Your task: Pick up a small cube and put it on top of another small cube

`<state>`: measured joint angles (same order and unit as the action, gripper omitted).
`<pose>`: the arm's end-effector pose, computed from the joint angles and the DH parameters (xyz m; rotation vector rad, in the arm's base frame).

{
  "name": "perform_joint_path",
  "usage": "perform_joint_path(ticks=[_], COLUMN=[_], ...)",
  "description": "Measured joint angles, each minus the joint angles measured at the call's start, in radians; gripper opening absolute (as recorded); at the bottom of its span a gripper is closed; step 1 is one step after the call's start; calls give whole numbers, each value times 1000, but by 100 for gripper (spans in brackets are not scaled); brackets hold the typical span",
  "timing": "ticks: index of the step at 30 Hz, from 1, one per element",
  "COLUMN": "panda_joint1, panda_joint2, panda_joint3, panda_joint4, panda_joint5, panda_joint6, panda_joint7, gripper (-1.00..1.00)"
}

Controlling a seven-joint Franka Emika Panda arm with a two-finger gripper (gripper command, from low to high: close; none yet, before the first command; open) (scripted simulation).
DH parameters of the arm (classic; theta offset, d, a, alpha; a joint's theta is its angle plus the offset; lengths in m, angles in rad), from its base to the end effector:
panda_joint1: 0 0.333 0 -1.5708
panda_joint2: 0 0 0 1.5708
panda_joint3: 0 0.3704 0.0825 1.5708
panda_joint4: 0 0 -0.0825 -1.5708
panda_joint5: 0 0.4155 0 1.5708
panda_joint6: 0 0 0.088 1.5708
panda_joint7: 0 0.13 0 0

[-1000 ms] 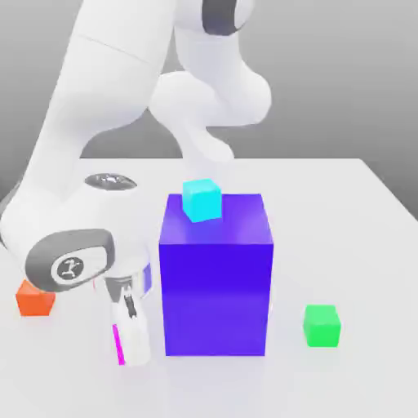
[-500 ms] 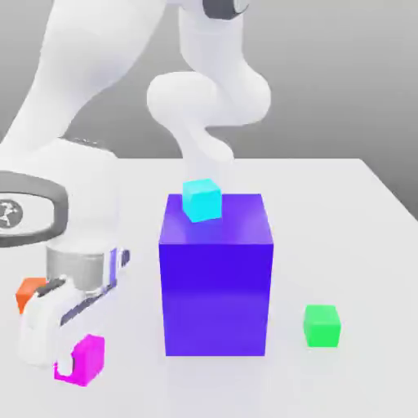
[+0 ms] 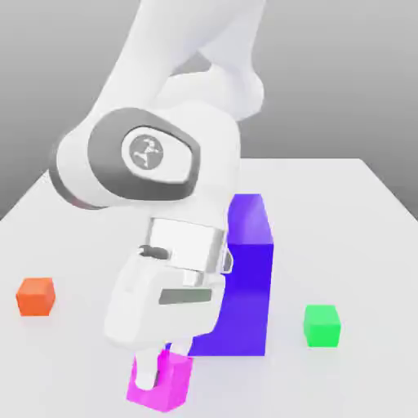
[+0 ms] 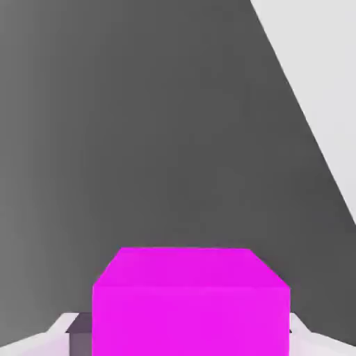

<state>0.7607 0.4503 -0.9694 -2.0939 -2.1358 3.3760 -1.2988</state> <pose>0.5651 -0.0056 0.2787 -0.4242 2.5039 -0.3992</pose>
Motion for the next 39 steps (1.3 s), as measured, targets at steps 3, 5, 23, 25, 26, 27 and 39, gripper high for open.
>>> perform_joint_path(ticks=[3, 5, 23, 25, 26, 27, 39], panda_joint1=[185, 287, 551, 551, 551, 551, 551], panda_joint2=[64, 110, 116, 116, 116, 116, 116], panda_joint3=[-155, -238, -203, -203, -204, -204, -204], panda_joint4=[9, 13, 6, 6, 7, 7, 7], panda_joint5=[2, 1, -382, -383, -383, -383, -387], panda_joint6=[54, 99, 371, 369, 368, 367, 356], panda_joint7=[115, 184, 775, 775, 775, 776, 779], gripper=[-100, -100, -100, -100, -100, -100, -100])
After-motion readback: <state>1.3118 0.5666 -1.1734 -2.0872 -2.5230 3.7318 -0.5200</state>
